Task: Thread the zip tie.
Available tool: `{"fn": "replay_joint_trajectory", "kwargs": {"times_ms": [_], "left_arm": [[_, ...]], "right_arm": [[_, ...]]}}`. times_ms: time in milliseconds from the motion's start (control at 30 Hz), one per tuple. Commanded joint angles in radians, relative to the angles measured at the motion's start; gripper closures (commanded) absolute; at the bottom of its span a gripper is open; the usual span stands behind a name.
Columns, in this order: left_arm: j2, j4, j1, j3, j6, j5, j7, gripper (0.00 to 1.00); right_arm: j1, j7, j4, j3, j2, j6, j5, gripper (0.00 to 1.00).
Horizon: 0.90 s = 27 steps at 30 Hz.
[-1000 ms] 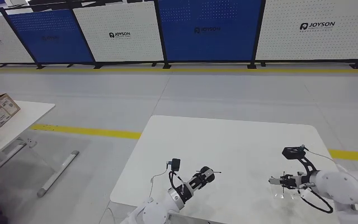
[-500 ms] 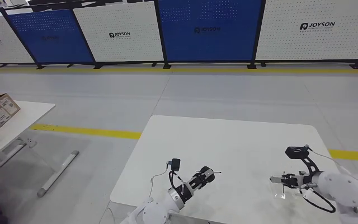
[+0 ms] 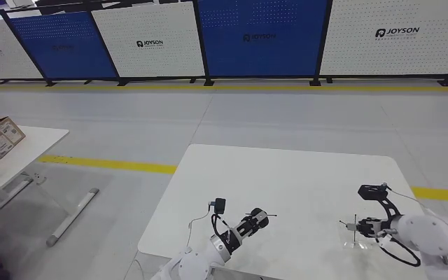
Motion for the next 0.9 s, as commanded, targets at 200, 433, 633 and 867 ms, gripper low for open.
{"fn": "replay_joint_trajectory", "kwargs": {"times_ms": [200, 433, 633, 867], "left_arm": [[0.000, 0.000, 0.000, 0.000, 0.000, 0.000, 0.000, 1.00], [0.000, 0.000, 0.000, 0.000, 0.000, 0.000, 0.000, 1.00], [0.000, 0.000, 0.000, 0.000, 0.000, 0.000, 0.000, 1.00], [0.000, 0.000, 0.000, 0.000, 0.000, 0.000, 0.000, 1.00]], "right_arm": [[0.043, 0.000, 0.053, -0.063, 0.006, 0.040, -0.015, 0.66], [0.088, 0.000, 0.102, -0.129, 0.020, 0.078, -0.011, 0.66], [0.116, 0.000, 0.118, -0.173, 0.036, 0.118, -0.002, 0.70], [0.148, 0.000, 0.132, -0.229, 0.052, 0.136, 0.022, 0.75]]}}
